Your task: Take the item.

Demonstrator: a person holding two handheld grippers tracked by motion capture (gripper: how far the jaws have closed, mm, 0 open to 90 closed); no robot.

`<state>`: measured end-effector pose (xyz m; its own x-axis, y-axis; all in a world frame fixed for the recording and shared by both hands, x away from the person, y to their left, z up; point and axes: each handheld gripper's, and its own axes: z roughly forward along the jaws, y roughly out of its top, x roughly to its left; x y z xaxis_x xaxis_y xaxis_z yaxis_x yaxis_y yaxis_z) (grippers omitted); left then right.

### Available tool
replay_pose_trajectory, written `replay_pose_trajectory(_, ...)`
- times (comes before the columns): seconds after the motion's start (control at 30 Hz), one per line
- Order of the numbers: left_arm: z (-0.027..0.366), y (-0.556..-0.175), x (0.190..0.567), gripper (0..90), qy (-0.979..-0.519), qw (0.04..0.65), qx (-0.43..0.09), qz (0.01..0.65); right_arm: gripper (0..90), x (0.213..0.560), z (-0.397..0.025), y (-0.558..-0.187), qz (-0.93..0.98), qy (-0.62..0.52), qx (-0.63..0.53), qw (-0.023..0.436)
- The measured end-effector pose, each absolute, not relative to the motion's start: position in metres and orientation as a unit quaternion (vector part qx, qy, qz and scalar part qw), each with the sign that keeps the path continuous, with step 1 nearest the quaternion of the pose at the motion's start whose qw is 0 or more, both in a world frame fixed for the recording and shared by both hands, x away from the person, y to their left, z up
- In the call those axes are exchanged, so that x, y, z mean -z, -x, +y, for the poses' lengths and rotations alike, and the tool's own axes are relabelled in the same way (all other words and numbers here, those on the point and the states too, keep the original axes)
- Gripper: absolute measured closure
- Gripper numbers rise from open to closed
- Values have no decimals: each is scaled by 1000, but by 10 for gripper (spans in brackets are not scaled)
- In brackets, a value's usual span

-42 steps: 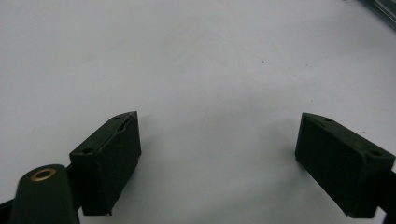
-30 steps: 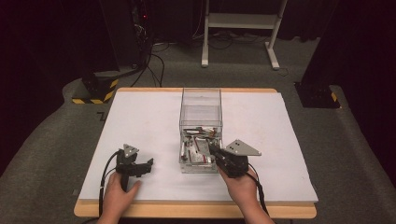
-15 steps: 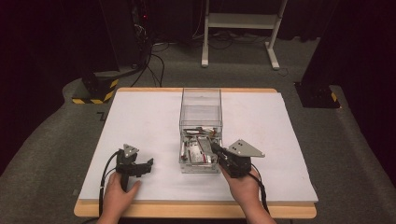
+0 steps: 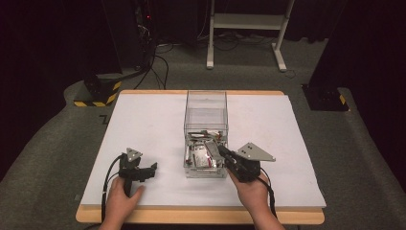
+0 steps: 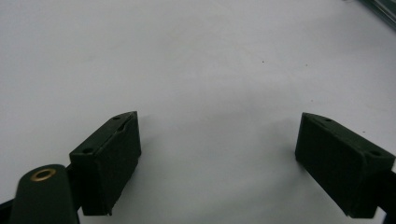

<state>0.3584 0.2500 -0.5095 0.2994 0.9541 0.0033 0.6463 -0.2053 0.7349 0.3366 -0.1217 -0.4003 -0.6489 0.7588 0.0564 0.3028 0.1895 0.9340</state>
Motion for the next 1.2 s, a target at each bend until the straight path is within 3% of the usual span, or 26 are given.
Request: replay_pose_trajectory(1.2,250,-358,509,144,-739,323,-239,542,900,377,-174,-343,678,-399,-560,259)
